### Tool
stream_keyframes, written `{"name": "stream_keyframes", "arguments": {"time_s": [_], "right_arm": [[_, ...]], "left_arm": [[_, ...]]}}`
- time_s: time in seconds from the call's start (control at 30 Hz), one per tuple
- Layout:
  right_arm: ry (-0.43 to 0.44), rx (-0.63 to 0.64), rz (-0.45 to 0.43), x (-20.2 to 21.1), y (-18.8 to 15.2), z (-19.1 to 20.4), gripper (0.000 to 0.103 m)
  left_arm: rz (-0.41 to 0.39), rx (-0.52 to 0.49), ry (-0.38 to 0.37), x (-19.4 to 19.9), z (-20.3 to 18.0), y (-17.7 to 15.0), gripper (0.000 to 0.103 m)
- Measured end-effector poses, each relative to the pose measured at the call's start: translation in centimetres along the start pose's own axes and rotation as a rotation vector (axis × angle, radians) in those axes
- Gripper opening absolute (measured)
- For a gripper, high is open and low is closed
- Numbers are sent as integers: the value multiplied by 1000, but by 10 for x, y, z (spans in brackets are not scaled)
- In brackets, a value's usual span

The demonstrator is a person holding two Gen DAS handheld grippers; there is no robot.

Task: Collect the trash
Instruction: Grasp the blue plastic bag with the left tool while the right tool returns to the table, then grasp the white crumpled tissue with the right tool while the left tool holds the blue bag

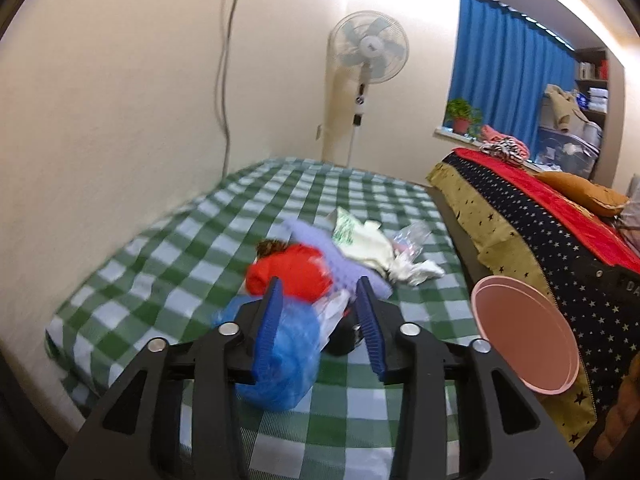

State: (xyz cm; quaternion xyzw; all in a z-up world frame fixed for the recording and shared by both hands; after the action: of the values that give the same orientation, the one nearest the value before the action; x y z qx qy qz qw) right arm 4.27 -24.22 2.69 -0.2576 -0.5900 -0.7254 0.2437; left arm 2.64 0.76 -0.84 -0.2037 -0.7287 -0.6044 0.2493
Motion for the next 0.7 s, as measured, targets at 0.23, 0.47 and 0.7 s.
{"name": "stream_keyframes", "arguments": {"time_s": [0.23, 0.47, 0.7], "right_arm": [[11, 32, 23, -12, -1, 15, 42], [44, 57, 53, -28, -2, 35, 42], [81, 72, 97, -57, -1, 52, 42]], "left_arm": [[77, 79, 49, -22, 20, -10, 41], [110, 88, 41, -33, 22, -14, 41], [136, 108, 34, -46, 28, -13, 3]]}}
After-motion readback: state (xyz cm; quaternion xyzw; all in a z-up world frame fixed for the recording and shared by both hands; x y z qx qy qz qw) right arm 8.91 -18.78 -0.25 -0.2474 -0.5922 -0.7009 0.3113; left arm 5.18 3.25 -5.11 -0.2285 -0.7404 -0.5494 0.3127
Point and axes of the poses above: each gripper's, at about its wrist camera, not at the fingertips, and x roughly against the way its jaws point, z to its left, y to its top, the point moved 2 cm from there along -x, roughly the way its jaws point, and after that the axes turned 10 degrees about z, right-handed, at the moved point
